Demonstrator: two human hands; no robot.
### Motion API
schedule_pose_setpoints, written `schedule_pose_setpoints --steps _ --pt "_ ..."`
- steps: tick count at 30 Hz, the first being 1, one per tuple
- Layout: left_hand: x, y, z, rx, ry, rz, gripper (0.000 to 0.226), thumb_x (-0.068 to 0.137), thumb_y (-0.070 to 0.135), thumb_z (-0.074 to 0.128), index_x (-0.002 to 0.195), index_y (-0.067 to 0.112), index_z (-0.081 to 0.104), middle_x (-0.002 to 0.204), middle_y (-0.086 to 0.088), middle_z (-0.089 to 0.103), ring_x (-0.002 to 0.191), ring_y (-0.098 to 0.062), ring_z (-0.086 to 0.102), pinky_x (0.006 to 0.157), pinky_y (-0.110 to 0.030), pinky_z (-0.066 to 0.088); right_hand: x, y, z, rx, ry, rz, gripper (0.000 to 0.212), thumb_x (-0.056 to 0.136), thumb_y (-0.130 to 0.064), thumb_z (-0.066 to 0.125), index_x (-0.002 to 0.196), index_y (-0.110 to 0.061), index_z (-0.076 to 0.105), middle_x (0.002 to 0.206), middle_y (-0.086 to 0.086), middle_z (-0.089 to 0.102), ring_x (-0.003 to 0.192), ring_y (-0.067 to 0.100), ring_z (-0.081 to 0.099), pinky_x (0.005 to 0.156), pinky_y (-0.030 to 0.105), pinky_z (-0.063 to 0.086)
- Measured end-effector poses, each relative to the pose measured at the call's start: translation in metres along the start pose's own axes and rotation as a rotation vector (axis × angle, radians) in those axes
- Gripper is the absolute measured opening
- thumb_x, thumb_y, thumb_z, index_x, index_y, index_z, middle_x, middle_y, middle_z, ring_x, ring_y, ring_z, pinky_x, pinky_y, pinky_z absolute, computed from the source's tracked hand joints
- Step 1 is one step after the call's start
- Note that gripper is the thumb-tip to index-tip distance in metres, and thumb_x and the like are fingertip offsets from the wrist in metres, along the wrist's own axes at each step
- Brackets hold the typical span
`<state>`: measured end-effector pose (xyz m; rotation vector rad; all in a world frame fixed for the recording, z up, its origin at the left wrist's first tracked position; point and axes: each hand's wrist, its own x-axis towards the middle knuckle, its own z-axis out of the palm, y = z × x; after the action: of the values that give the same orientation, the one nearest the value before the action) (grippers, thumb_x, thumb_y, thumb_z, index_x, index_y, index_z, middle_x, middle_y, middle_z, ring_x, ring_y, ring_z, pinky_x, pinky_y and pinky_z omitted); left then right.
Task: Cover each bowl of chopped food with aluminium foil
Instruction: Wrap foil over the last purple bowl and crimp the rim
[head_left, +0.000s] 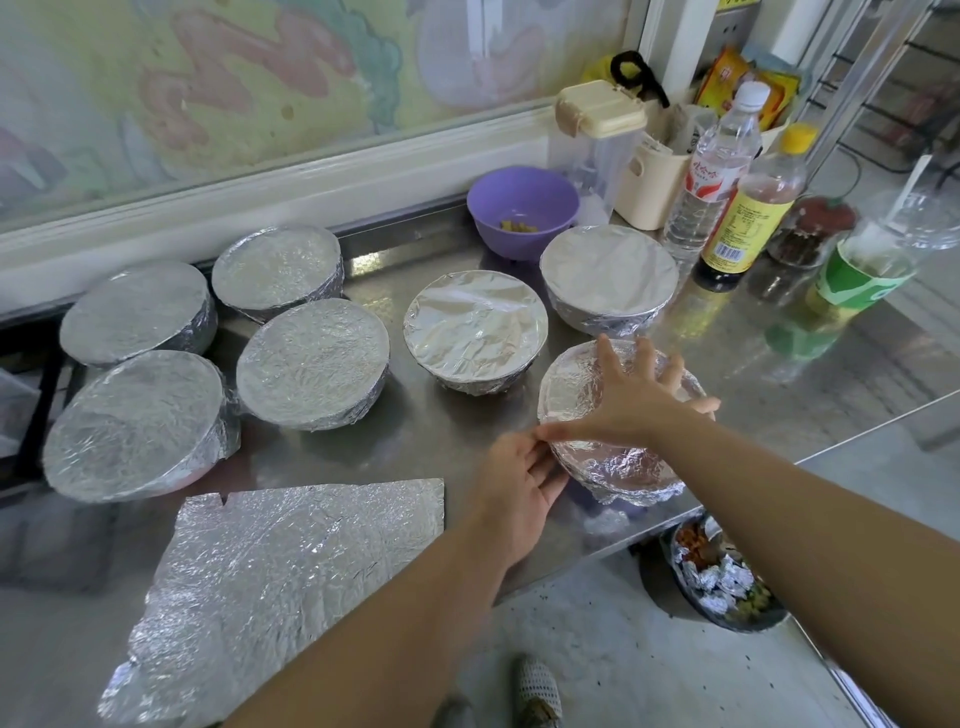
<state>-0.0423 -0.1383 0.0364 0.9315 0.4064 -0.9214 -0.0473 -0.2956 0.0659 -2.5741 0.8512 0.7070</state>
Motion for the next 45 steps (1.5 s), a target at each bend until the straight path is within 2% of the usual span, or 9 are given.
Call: schedule_pose_setpoints --steps 4,8,14,22,29,34,37,42,45 --pt "0.002 0.018 -0.007 0.015 -0.189 -0.115 0.057 0.097 0.034 0.029 0.135 -0.002 0.053 0.139 -0.020 0.057 0.133 -0.033 0.050 0.116 -0.050 0.034 -0.001 0.000 0.000 0.008 0.000 -0.010 0.158 0.027 -0.105 0.049 0.155 -0.044 -0.022 0.164 0.001 -0.033 0.150 0.046 -0.023 0.105 0.086 0.005" --pt "0.011 0.044 0.003 0.165 -0.208 -0.227 0.062 0.098 0.043 0.029 0.137 0.000 0.052 0.127 -0.015 0.058 0.130 -0.029 0.049 0.114 -0.048 0.036 0.000 0.000 0.001 0.006 0.013 -0.008 0.158 0.029 -0.106 0.052 0.155 -0.044 -0.022 0.164 0.001 -0.033 0.150 0.045 -0.022 0.105 0.086 0.005" --pt "0.011 0.067 0.033 0.465 -0.192 -0.292 0.052 0.101 0.044 0.024 0.100 0.014 0.067 0.088 -0.003 0.075 0.085 -0.018 0.060 0.115 -0.040 0.036 0.004 0.001 0.005 0.012 0.043 0.008 0.156 0.034 -0.105 0.057 0.155 -0.045 -0.021 0.165 -0.001 -0.031 0.151 0.042 -0.023 0.105 0.086 0.005" --pt "0.025 0.073 0.029 0.455 -0.186 -0.367 0.059 0.100 0.048 0.025 0.124 0.006 0.059 0.137 -0.015 0.059 0.119 -0.029 0.054 0.116 -0.047 0.034 0.008 0.000 0.009 0.006 0.067 0.025 0.156 0.032 -0.106 0.054 0.155 -0.045 -0.020 0.165 0.000 -0.029 0.151 0.043 -0.022 0.104 0.087 0.006" --pt "0.030 0.080 0.033 0.533 -0.184 -0.373 0.049 0.097 0.038 0.027 0.106 0.006 0.063 0.090 -0.011 0.073 0.075 -0.025 0.065 0.102 -0.042 0.044 0.009 0.000 0.010 0.021 0.072 0.022 0.158 0.030 -0.106 0.054 0.154 -0.045 -0.021 0.165 0.000 -0.030 0.151 0.044 -0.021 0.103 0.087 0.007" --pt "0.042 0.091 0.042 0.744 -0.223 -0.435 0.054 0.097 0.043 0.029 0.118 0.007 0.063 0.117 -0.013 0.067 0.099 -0.030 0.063 0.104 -0.042 0.045 0.009 -0.001 0.009 0.034 0.063 0.024 0.157 0.032 -0.104 0.058 0.154 -0.045 -0.022 0.164 0.000 -0.031 0.150 0.044 -0.023 0.103 0.088 0.004" --pt "0.046 0.092 0.051 0.837 -0.223 -0.446 0.048 0.095 0.043 0.032 0.112 0.012 0.064 0.113 -0.010 0.067 0.098 -0.029 0.063 0.103 -0.040 0.045 0.009 -0.001 0.010 0.034 0.067 0.031 0.157 0.033 -0.102 0.060 0.154 -0.045 -0.022 0.165 0.000 -0.030 0.150 0.044 -0.023 0.103 0.087 0.005" --pt "0.052 0.091 0.055 0.888 -0.182 -0.428 0.054 0.100 0.049 0.022 0.104 0.017 0.067 0.100 -0.005 0.071 0.088 -0.025 0.064 0.080 -0.032 0.049 0.011 -0.004 0.011 0.018 0.074 0.040 0.157 0.032 -0.103 0.060 0.154 -0.046 -0.022 0.165 0.001 -0.029 0.150 0.044 -0.023 0.101 0.088 0.006" --pt "0.052 0.090 0.056 0.913 -0.170 -0.424 0.055 0.101 0.051 0.020 0.114 0.018 0.062 0.114 -0.007 0.065 0.094 -0.025 0.060 0.080 -0.032 0.048 0.010 -0.005 0.012 0.021 0.069 0.040 0.158 0.031 -0.103 0.059 0.154 -0.045 -0.022 0.165 0.002 -0.030 0.149 0.045 -0.024 0.101 0.089 0.005"
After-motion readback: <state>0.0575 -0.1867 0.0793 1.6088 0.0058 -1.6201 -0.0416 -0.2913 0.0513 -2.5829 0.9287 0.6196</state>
